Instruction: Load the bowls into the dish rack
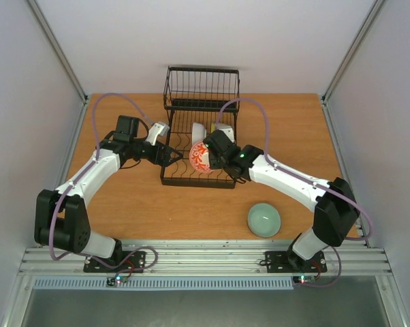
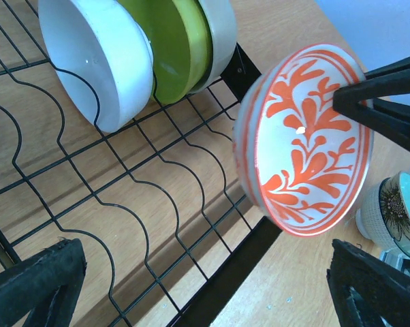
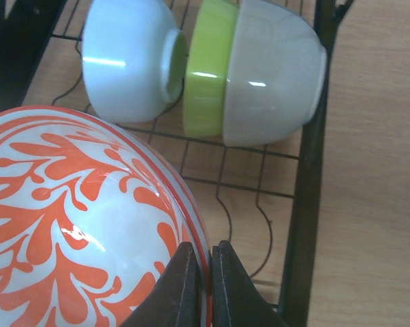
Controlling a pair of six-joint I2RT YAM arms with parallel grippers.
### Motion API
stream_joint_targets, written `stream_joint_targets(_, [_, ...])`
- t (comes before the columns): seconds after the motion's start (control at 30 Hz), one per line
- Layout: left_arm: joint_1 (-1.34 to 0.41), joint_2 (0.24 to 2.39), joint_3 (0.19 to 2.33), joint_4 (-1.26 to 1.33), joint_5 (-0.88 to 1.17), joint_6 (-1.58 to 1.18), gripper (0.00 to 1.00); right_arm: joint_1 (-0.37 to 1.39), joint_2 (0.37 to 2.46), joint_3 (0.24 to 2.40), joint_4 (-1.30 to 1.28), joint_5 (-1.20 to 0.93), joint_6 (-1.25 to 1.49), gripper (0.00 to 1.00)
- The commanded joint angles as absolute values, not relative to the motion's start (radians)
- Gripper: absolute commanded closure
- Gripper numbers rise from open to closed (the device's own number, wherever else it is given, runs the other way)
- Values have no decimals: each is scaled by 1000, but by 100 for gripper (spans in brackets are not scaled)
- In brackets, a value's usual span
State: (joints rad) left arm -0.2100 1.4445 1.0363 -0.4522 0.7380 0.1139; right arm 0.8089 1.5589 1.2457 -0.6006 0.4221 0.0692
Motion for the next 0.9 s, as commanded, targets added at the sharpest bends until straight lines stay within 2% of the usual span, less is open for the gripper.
stream_joint_targets(0.0, [-216, 1423, 1061, -442, 763, 127, 3, 822, 1585, 1342, -512, 405, 41, 99])
stream_joint_targets(0.43, [-216, 1442, 1063, -437, 755, 127, 4, 879, 1663, 1448, -478, 355, -16, 99])
stream_joint_targets(0.57, [-217, 1454, 1066, -438, 755, 127, 8, 905, 1681, 1460, -468, 348, -24, 99])
stream_joint_targets(0.6, [-217, 1455, 1067, -439, 759, 128, 15, 908, 1686, 1465, -468, 349, -26, 99])
stream_joint_targets(0.63, [-216, 1458, 1069, -441, 765, 129, 26, 910, 1690, 1467, -468, 353, -27, 99])
stream_joint_targets(0.7, [-218, 1463, 1073, -448, 769, 133, 62, 911, 1696, 1471, -466, 354, -26, 99])
stream_joint_targets(0.77, [-218, 1465, 1077, -454, 763, 133, 87, 913, 1698, 1471, -461, 351, -26, 99])
stream_joint_targets(0.8, [-217, 1466, 1077, -454, 762, 133, 95, 913, 1697, 1472, -459, 349, -26, 99])
stream_joint_targets(0.87, [-218, 1467, 1077, -457, 761, 135, 99, 914, 1696, 1473, -454, 348, -26, 99])
